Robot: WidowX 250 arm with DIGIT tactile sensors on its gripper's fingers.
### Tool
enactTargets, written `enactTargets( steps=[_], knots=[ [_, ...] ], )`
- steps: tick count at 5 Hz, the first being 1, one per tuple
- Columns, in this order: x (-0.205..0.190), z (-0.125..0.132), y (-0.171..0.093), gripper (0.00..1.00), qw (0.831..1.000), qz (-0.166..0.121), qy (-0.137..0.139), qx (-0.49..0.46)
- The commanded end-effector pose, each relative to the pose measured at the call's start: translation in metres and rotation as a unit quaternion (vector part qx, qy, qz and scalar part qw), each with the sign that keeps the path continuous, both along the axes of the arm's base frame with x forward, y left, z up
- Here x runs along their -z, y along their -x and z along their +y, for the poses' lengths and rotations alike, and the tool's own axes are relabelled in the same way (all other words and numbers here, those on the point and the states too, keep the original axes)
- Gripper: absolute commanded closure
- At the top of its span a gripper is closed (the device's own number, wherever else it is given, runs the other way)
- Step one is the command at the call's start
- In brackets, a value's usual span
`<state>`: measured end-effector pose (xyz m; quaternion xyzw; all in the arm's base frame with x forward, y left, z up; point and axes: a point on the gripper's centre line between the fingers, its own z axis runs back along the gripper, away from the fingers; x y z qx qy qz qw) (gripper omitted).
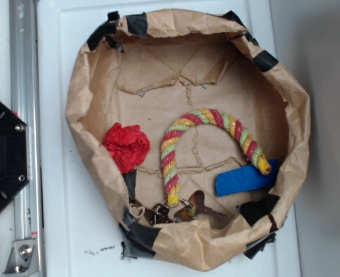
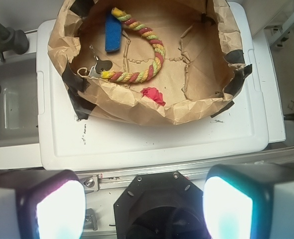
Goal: Grab the multicolored rope.
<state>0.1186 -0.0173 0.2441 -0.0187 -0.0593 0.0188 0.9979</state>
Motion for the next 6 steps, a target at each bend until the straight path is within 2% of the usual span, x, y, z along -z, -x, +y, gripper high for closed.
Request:
enactTargets(
  steps=[1, 2, 3, 4, 5, 6],
  knots=[
    [0.0, 0.0, 0.0, 0.0, 1.0, 0.0, 0.0, 0.0],
    [0.019, 0.009, -0.05, 0.0, 0.997, -0.07, -0.033, 0.024],
    [0.036, 0.009, -0.097, 0.0, 0.991, -0.103, -0.048, 0.063],
    [0.078, 0.014, -0.143, 0.0, 0.984, -0.096, -0.073, 0.128],
    [0.114, 0.021, -0.167, 0.0, 0.976, -0.076, -0.075, 0.189],
    [0.156, 0.012, -0.178, 0.0, 0.943, -0.036, -0.098, 0.317]
  ],
)
